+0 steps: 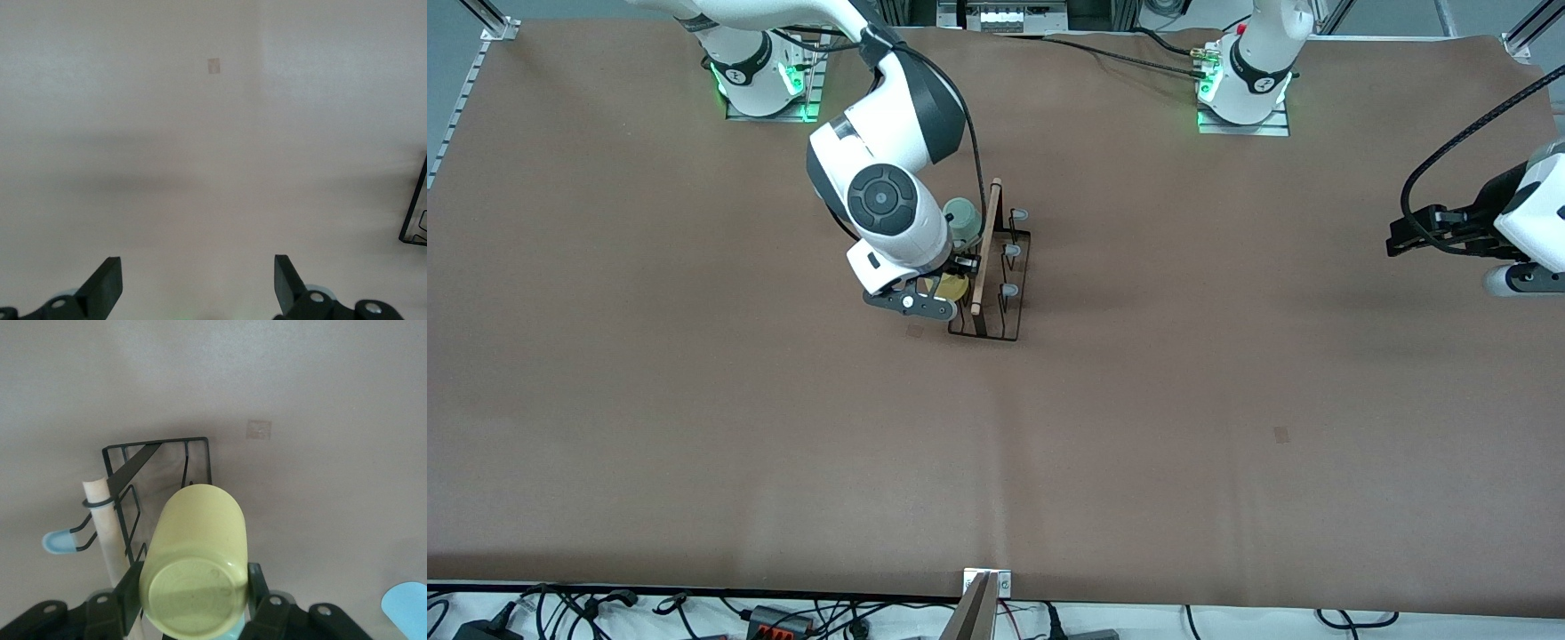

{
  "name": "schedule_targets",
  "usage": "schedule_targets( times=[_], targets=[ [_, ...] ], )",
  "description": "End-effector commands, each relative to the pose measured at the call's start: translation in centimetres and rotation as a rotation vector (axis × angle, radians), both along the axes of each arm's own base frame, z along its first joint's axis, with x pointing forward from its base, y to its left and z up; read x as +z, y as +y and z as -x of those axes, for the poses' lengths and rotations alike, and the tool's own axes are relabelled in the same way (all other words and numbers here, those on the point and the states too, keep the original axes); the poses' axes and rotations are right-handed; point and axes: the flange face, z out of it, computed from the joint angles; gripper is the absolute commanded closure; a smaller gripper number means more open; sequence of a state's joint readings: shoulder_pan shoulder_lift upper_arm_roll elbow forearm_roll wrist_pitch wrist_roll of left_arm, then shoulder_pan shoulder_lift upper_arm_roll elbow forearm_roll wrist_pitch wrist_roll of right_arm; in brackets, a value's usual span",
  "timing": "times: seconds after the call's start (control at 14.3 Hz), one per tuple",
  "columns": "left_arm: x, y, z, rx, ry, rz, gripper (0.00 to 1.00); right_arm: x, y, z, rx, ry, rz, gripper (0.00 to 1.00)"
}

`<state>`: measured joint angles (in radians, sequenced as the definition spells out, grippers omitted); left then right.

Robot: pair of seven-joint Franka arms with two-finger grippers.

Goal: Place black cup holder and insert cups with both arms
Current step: 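Hang the yellow cup on a rack peg and open the right gripper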

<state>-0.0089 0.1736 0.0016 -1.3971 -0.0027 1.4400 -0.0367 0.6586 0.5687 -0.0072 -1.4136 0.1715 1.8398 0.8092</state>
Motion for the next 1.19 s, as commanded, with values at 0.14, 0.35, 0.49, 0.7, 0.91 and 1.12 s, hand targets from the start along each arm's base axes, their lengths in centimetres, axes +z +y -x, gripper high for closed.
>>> schedule_targets(
  times=[0.14, 0.35, 0.49, 0.7, 0.91, 1.12],
  targets=[
    [0.2, 0.0, 0.6, 0.012, 0.001, 0.021, 0.0, -1.5, 0.2, -0.3, -0.014, -0.003, -0.009, 0.78],
    [0.2, 0.0, 0.6, 0.012, 0.001, 0.023, 0.0, -2.6, 0.3, -0.3, -0.007, 0.006, 0.0, 0.77],
    [0.2, 0.0, 0.6, 0.012, 0.001, 0.023, 0.0, -2.7, 0.2, -0.3, -0.011, 0.007, 0.002, 0.57],
    [0.2, 0.0, 0.6, 0.012, 0.001, 0.023, 0.0, -2.5, 0.5, -0.2, -0.021, 0.005, 0.004, 0.0],
    [0.2, 0.0, 0.6, 0.012, 0.001, 0.023, 0.0, -1.8, 0.8, -0.4, -0.023, -0.029, -0.017, 0.0],
    [0.2, 0.0, 0.6, 0.012, 0.001, 0.021, 0.0, -1.2, 2.2, 0.0, -0.008, -0.063, -0.042, 0.0]
  ],
)
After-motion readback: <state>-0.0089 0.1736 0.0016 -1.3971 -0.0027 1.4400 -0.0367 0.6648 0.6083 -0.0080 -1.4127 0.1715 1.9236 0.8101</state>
